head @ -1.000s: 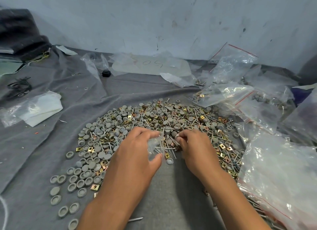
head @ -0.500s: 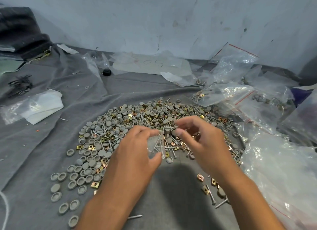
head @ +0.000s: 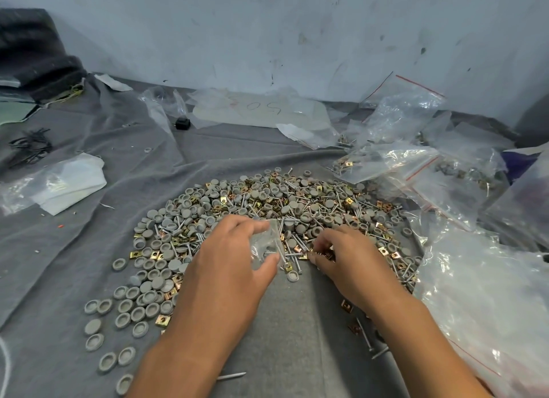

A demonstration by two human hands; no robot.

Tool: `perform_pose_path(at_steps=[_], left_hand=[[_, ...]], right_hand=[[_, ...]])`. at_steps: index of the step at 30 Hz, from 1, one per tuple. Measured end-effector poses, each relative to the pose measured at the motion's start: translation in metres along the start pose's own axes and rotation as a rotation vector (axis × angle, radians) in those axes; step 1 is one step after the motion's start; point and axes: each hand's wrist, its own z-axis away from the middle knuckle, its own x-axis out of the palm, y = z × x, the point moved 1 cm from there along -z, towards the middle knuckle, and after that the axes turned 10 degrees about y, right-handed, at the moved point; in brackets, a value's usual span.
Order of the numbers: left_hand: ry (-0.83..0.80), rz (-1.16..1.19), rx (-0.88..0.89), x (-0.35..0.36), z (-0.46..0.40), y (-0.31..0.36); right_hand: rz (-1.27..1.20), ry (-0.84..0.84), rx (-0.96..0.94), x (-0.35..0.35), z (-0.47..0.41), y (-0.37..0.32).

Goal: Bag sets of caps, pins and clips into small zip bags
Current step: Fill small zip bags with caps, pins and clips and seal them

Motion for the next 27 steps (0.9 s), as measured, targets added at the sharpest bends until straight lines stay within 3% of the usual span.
perform_pose_path(at_steps=[21, 27], left_hand=[[-0.009, 0.016, -0.032, -0.003, 0.002, 0.003], [-0.026, 0.033, -0.02, -0.004, 0.002, 0.002]], right_hand=[[0.044, 0.124, 0.032, 0.008, -0.003, -0.004], [-0.283, 0.165, 0.106, 0.0, -0.003, 0.002]])
